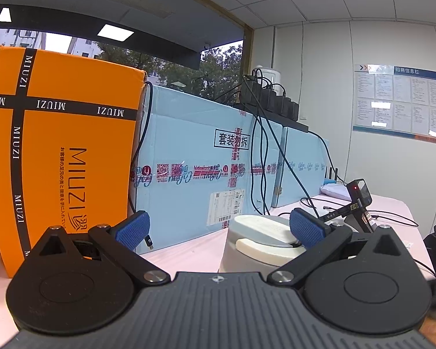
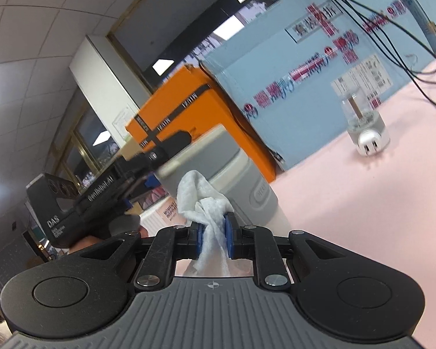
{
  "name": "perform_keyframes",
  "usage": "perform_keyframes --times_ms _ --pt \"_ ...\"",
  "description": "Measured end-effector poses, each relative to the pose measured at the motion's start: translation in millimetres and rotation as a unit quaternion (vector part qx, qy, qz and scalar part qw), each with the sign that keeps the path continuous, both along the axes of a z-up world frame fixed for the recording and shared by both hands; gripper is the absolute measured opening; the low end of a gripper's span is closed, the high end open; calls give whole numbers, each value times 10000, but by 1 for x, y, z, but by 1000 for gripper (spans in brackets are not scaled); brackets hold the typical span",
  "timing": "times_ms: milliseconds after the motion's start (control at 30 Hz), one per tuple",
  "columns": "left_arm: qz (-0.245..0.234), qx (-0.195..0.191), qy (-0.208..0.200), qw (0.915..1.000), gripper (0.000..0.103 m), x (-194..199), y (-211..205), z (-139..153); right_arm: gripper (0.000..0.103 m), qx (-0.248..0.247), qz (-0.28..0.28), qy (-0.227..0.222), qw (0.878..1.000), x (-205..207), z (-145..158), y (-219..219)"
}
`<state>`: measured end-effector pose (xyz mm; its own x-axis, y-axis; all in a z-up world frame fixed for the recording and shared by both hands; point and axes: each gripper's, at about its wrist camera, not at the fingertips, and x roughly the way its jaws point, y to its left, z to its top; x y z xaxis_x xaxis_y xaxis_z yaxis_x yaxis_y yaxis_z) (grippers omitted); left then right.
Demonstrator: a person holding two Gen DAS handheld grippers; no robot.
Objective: Clean container
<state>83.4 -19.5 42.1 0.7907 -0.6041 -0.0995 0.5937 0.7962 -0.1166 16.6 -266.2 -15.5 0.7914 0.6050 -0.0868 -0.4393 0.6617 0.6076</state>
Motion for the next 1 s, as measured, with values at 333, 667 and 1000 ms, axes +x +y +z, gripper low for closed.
perform_keyframes --times_ms 333,667,1000 --pt "4 -12 -15 10000 103 0 0 -1 15 55 -67 -359 9993 -2 12 -4" --pt "18 6 -56 10000 103 0 -1 -1 15 137 15 118 9998 4 -6 -5" --pt "33 0 -64 10000 103 0 0 -1 15 266 87 -526 9982 -4 14 -6"
